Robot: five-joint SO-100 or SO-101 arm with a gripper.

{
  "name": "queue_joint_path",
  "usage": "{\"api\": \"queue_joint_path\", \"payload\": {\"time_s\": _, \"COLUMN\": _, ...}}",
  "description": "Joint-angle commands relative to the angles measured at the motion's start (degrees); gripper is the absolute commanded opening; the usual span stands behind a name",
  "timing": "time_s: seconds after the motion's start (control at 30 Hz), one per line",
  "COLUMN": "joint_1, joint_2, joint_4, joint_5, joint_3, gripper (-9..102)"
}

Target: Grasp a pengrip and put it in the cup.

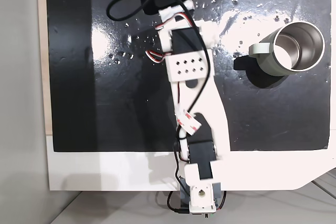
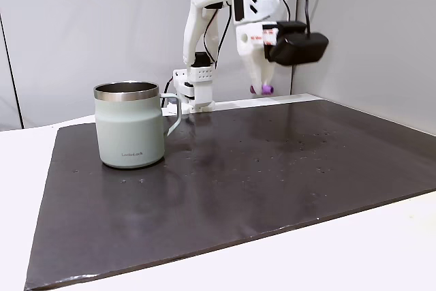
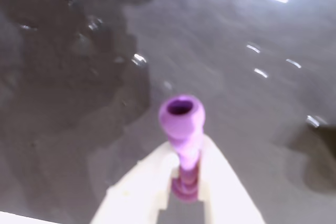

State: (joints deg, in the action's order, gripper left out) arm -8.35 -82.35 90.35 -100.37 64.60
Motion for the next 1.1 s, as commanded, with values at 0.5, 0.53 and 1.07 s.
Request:
{"api": "queue_joint_path", "payload": {"time_s": 0.5, "joint_1": 33.05, "joint_2": -15.29, "joint_4": -1.67, "joint_5": -12.39, "joint_3": -5.1, "gripper": 0}}
{"api": "queue_joint_path", "payload": {"time_s": 0.53, "joint_1": 34.01, "joint_2": -15.38, "joint_4": -1.76, "joint_5": -13.01, "joint_3": -5.1, "gripper": 0}}
{"api": "queue_joint_path", "payload": {"time_s": 1.07, "joint_1": 40.87, "joint_2": -14.68, "joint_4": -14.5, "joint_5": -20.48, "joint_3": -1.14, "gripper": 1}}
